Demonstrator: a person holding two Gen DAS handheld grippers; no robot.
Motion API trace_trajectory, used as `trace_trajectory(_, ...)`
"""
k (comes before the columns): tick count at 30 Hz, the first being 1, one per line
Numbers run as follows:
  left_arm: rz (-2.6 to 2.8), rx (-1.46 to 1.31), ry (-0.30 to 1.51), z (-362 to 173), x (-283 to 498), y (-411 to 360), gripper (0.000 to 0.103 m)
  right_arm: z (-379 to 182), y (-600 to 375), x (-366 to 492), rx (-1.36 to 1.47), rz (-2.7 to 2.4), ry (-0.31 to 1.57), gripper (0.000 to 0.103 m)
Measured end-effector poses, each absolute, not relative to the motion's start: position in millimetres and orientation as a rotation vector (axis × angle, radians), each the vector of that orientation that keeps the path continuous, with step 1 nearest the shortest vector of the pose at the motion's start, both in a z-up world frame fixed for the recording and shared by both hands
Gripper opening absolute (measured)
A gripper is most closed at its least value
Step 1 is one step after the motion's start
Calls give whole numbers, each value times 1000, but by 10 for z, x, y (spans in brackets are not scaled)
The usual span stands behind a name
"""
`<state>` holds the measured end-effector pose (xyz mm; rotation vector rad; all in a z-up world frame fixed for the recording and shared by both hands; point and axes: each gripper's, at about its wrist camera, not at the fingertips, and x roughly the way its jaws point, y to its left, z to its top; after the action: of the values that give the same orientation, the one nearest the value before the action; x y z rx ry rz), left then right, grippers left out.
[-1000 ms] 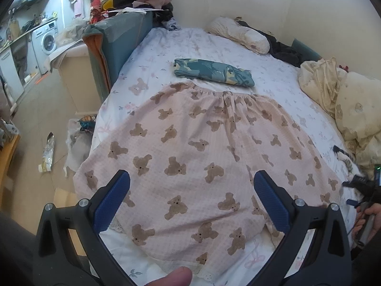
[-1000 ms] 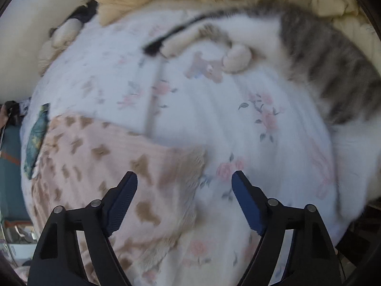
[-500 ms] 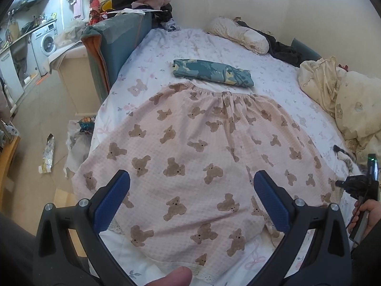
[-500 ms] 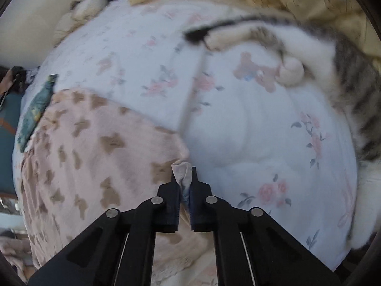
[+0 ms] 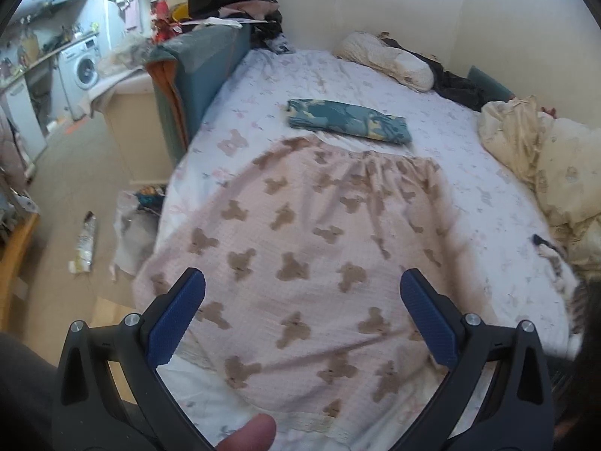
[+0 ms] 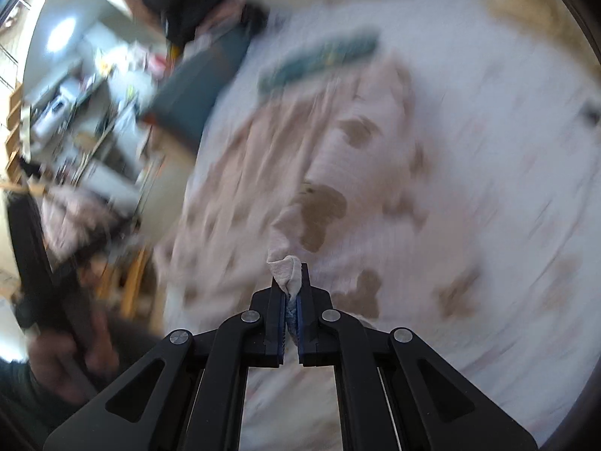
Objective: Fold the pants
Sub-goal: 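Grasp one pant-leg hem with the left gripper while the right gripper grasps the other hem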
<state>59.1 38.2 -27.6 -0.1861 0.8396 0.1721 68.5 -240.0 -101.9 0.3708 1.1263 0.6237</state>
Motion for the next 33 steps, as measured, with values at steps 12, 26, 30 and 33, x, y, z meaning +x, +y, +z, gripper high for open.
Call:
trace_trajectory(12,-32,-145,1057,-300,1557,111,101,-1549,-2259,600,412,509,1292,3)
trace_trajectory(26,-243,268,1295,-1381,3603,-1856,34,-1678,-2461,850,473,412,1356,3)
trace_trajectory(30,-187,397,1349,-1710,3714,-2010,25,-1639,-2489,938,486,435,1351,3)
trace_trajectory(33,-204,370,1338,-1689,3698,-1942,0,-1558,-2479,993,483,456,1326,3)
